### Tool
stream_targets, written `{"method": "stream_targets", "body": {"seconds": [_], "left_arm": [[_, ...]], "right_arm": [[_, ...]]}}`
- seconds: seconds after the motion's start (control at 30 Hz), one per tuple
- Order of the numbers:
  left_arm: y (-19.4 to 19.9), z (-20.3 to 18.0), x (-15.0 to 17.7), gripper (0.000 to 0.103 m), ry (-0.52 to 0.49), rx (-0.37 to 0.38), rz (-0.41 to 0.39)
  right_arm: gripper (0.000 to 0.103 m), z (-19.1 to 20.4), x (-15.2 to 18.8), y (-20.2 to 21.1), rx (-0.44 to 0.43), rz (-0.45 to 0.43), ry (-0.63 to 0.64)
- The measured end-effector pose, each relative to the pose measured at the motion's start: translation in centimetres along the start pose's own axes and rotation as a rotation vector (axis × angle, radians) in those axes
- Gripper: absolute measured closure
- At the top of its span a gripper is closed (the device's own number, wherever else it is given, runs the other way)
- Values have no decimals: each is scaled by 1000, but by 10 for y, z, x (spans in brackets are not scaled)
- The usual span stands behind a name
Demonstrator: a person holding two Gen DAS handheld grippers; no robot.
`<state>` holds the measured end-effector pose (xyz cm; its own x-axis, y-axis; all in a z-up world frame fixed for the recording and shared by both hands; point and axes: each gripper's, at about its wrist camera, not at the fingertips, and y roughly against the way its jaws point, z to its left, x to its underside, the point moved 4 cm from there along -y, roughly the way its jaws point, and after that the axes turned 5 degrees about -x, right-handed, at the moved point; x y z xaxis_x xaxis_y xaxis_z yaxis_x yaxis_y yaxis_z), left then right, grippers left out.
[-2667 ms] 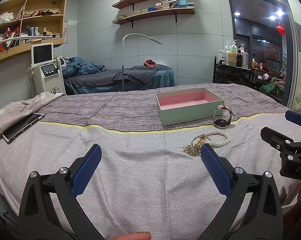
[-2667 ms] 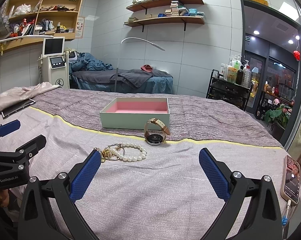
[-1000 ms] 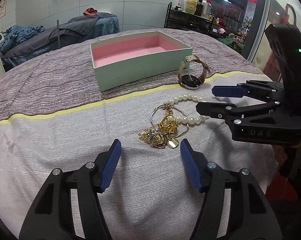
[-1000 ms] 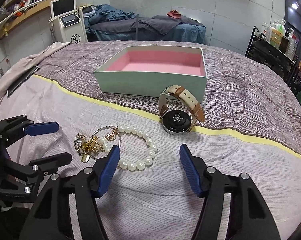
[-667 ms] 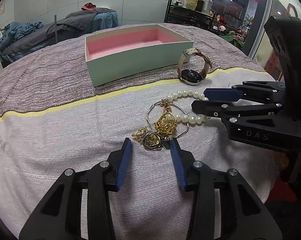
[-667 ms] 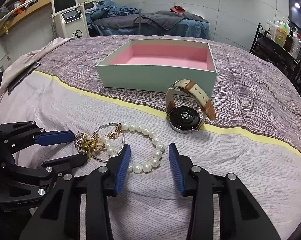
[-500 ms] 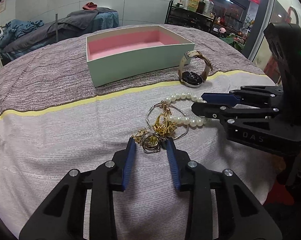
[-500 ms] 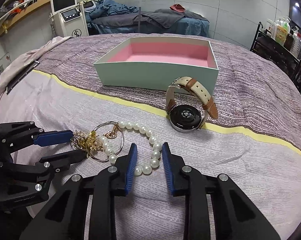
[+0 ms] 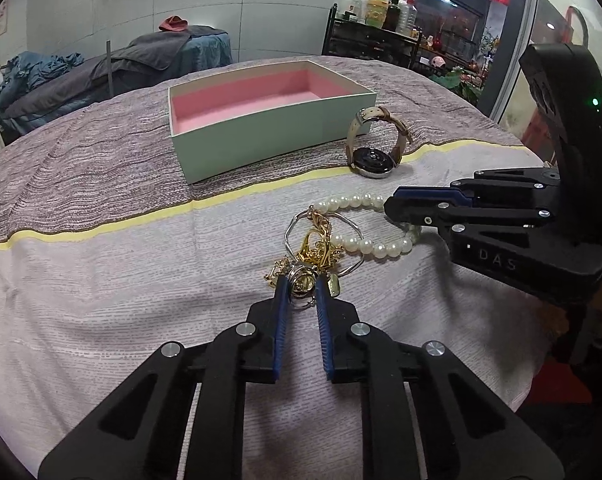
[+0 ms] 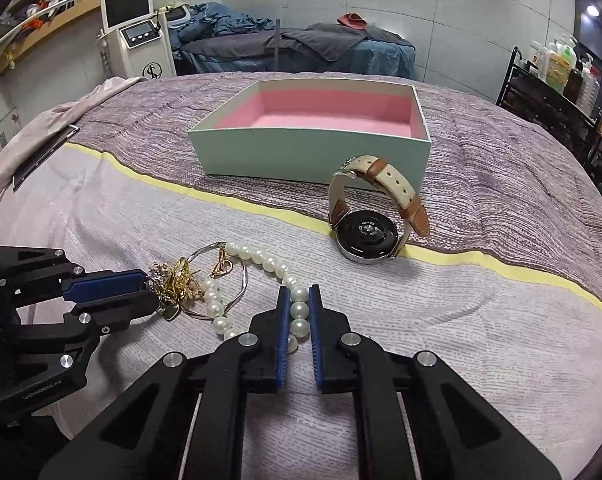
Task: Organize jewelry
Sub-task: 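Lift the pearl bracelet with the right tool while the left tool carries the ring into the pink box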
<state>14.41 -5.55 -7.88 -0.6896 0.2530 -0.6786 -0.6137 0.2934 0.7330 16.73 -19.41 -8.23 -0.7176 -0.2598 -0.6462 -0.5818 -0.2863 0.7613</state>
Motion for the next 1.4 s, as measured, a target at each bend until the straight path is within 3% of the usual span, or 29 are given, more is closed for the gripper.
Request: {"method": "stream_targets", "body": {"seconds": [0.27, 0.37, 0.43, 0.47, 0.53, 0.57, 0.6, 0.73, 0.8, 0.9, 0.97, 1.23, 1.4], "left_arm": [[7, -1, -1, 90, -8, 16, -20], [2, -4, 3, 90, -28, 25, 9], [1, -3, 6, 90, -7, 1, -5], [1, -3, 7, 86, -8, 4, -5], [3, -3, 8, 64, -16, -21, -20], [6, -2, 9, 42, -12, -37, -36], [8, -2, 8, 33, -5, -41, -52], [7, -3, 8, 35, -32, -65, -51], [-2, -4, 9, 58, -52, -62, -17], [-9, -3, 10, 68, -61, -54, -10], [-7, -4, 10, 83, -72, -50, -7], [2, 5, 9, 83, -13, 14, -2], [20, 5, -5, 83, -31, 21, -54]], "right_arm": [[94, 11, -8, 21, 7, -70, 55], [94, 14, -13, 28, 7, -89, 82], [94, 14, -14, 27, 12, -85, 87], [94, 14, -14, 27, 15, -84, 84], [94, 14, -13, 27, 15, -81, 79], [94, 15, -12, 27, 15, -79, 78], [94, 15, -11, 26, 16, -76, 77], [94, 14, -9, 24, 15, -68, 73], [94, 15, -9, 23, 14, -68, 71], [94, 16, -10, 23, 12, -70, 73], [94, 17, -10, 24, 11, -70, 75], [94, 17, -16, 35, -13, -95, 81], [94, 24, -25, 45, -94, -119, 86]]}}
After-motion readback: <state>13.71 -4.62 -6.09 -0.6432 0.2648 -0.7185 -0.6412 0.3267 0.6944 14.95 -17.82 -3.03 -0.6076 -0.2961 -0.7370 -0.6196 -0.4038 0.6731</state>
